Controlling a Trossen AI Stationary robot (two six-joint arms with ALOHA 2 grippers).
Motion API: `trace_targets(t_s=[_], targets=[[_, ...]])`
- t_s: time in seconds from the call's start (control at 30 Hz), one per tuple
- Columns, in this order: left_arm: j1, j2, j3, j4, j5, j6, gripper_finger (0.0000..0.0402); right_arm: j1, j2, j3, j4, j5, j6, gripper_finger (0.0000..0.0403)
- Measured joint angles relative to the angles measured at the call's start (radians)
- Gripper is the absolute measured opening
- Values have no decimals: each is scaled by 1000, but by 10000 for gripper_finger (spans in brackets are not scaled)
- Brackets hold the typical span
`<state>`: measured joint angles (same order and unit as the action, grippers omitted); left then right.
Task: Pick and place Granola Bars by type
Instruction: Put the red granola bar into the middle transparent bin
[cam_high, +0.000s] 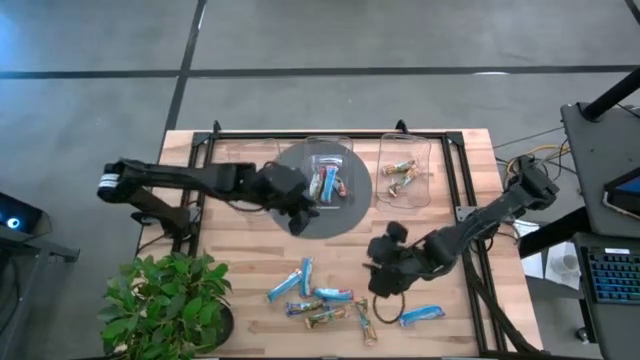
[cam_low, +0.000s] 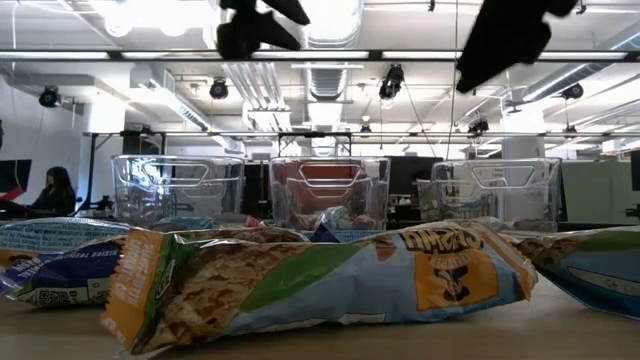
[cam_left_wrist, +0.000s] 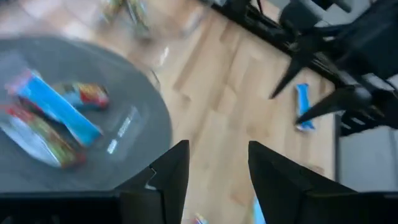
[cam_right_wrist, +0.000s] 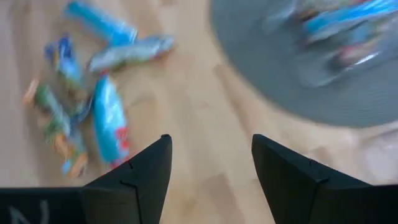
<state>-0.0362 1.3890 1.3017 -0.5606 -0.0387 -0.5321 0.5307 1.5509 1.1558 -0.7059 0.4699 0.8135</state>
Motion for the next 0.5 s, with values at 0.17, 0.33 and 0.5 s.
trace_targets(t_s=[0.17, 0.33, 0.5], targets=[[-108, -66, -121, 3, -13, -116, 147, -21, 111, 0, 182, -162, -122, 212], [-229, -124, -262, 64, -112, -263, 147, -28, 198, 0, 341, -228, -192, 212], [-317, -187, -386, 111, -210, -368, 147, -40, 279, 0, 467, -319, -223, 212]])
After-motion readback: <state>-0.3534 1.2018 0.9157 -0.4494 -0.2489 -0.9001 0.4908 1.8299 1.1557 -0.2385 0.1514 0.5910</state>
